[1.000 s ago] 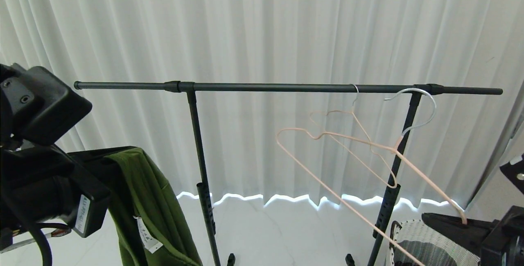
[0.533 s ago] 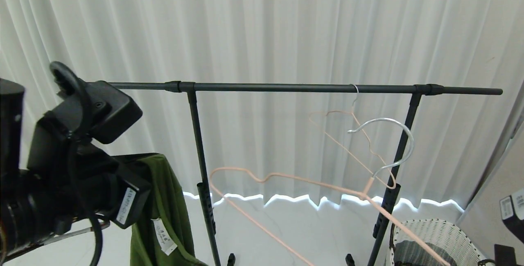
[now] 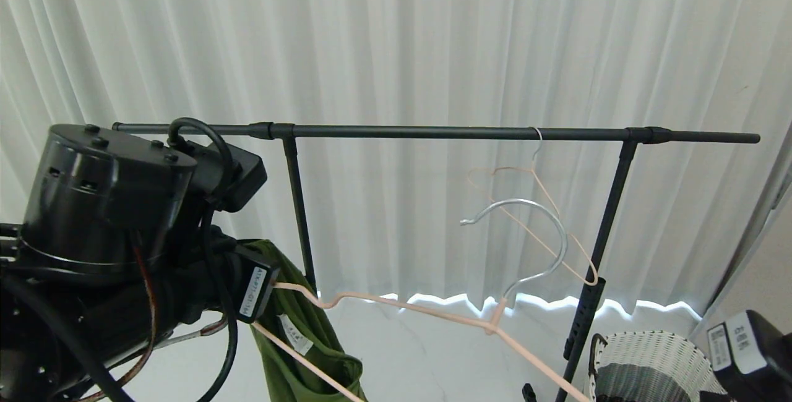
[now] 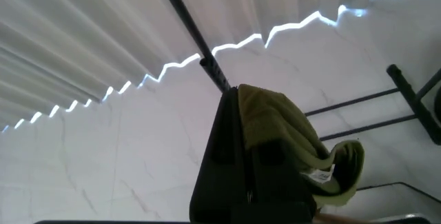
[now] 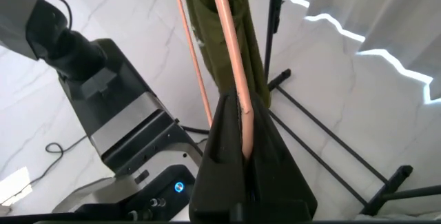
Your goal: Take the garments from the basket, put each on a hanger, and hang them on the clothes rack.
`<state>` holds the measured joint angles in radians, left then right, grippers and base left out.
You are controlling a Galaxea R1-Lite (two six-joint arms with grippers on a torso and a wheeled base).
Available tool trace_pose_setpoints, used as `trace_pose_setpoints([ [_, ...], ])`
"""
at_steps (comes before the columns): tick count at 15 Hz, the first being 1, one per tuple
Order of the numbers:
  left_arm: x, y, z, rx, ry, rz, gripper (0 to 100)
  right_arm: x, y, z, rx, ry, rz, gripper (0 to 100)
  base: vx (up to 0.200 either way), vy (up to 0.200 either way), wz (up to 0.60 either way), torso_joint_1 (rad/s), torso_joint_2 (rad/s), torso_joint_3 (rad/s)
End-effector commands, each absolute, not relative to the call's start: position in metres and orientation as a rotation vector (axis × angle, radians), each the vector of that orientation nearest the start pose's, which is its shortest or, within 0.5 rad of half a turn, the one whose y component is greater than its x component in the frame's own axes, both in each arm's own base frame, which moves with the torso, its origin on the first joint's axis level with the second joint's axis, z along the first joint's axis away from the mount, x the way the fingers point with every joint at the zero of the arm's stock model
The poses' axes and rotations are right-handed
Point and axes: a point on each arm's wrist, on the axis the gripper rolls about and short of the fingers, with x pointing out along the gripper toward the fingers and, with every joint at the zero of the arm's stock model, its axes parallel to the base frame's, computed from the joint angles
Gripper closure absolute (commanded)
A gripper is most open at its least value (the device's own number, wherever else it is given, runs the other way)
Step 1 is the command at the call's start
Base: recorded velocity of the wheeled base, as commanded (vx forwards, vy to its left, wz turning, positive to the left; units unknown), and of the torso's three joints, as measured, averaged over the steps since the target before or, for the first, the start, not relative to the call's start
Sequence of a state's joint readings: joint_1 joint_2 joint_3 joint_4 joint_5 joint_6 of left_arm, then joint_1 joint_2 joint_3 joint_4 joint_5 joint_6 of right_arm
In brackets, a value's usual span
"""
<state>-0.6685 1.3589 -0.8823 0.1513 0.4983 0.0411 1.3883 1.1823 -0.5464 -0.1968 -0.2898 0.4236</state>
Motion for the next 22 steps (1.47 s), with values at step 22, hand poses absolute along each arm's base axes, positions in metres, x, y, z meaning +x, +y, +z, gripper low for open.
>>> trace_pose_setpoints([
  [22,0.178,-0.119,0.226,0.244,0.523,-0.097,100,0.086,0.237,0.160,0.057,0.559,0.796,100,0.000,0.000,0.00,0.000,0.00,0.000],
])
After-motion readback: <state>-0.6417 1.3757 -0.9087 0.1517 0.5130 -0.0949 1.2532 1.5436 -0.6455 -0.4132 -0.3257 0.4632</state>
